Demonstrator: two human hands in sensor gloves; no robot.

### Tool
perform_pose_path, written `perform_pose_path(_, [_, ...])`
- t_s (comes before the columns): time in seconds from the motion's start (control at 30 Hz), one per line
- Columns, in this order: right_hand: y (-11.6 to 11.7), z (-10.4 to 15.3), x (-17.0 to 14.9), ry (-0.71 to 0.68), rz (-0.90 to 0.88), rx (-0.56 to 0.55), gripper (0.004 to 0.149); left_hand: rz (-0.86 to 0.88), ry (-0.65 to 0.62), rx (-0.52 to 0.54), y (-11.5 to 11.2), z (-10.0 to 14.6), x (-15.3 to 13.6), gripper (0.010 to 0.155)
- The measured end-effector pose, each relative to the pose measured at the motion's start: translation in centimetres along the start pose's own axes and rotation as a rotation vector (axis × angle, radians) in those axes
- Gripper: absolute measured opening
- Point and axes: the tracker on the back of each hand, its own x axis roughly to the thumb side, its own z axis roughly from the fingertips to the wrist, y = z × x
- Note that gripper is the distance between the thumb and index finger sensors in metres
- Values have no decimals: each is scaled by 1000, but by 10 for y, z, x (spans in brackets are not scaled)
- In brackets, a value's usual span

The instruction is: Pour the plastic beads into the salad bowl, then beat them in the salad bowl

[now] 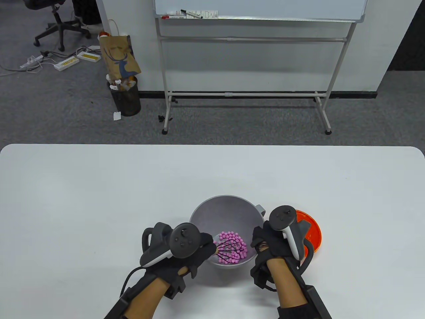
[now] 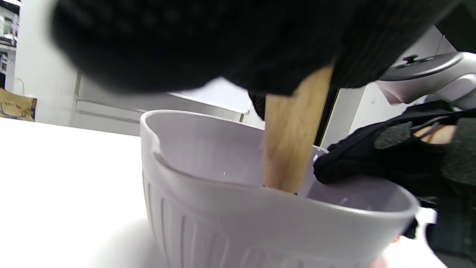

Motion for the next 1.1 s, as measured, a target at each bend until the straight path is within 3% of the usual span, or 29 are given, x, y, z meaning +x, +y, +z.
perform_pose_path(0.23, [0, 0, 0, -3, -1, 0, 51, -114, 55, 99, -11, -3, -5, 47])
perform_pose_path(0.43, [0, 0, 0, -5, -3, 1, 51, -200, 90, 148, -4, -3, -9, 48])
perform_pose_path(0.7, [0, 0, -1, -6, -2, 2, 51, -234, 92, 14, 14, 0, -3, 43])
perform_pose_path(0.93, [0, 0, -1, -4, -3, 3, 51, 3, 4, -126, 14, 0, -5, 43])
perform_pose_path(1.1, [0, 0, 0, -3, -3, 2, 51, -5, 15, -40, -2, -4, -6, 43])
